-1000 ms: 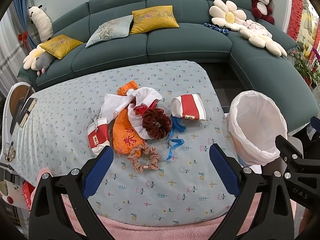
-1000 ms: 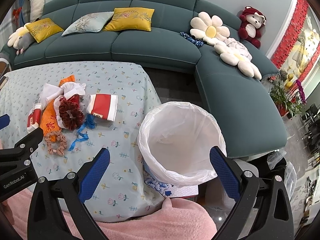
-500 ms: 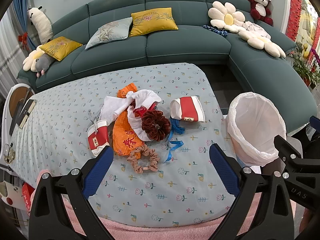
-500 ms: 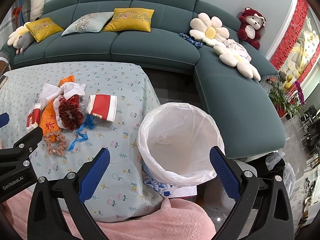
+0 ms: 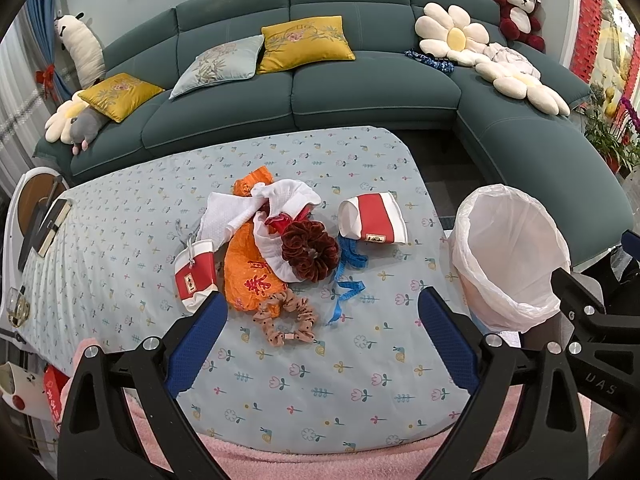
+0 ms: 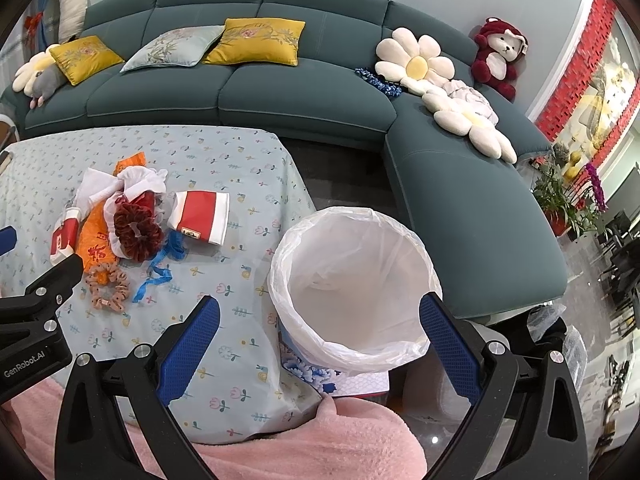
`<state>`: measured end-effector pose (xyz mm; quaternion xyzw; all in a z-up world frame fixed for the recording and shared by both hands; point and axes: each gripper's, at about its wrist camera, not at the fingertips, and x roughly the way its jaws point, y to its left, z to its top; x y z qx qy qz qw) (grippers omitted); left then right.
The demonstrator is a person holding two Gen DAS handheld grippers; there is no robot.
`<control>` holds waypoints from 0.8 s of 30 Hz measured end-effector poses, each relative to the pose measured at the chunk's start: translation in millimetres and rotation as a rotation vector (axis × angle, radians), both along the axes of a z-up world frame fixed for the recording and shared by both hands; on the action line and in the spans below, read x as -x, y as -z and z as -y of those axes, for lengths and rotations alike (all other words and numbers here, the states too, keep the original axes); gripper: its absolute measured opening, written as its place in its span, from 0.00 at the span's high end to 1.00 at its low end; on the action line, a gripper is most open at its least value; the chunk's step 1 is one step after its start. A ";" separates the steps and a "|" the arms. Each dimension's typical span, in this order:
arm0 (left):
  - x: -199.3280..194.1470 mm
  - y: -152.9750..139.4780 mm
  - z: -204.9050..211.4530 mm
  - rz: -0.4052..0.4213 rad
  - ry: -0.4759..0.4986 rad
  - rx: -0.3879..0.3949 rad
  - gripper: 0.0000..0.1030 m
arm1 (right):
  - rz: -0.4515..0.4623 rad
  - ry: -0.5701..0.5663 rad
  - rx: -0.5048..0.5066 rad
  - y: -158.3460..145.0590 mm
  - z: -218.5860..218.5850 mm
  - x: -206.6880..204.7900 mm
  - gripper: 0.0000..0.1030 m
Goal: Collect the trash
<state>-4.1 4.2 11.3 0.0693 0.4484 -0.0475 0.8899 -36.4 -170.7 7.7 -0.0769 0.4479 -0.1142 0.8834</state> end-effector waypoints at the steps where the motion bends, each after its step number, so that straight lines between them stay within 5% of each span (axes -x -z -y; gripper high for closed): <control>1: 0.7 -0.4 1.0 0.001 0.000 0.001 0.11 | 0.001 0.000 0.001 0.0 0.0 -0.1 0.08; 24: -9.3 2.8 -44.1 -0.009 -0.079 0.083 0.11 | 0.063 -0.007 -0.009 -13.6 -29.0 -8.4 0.08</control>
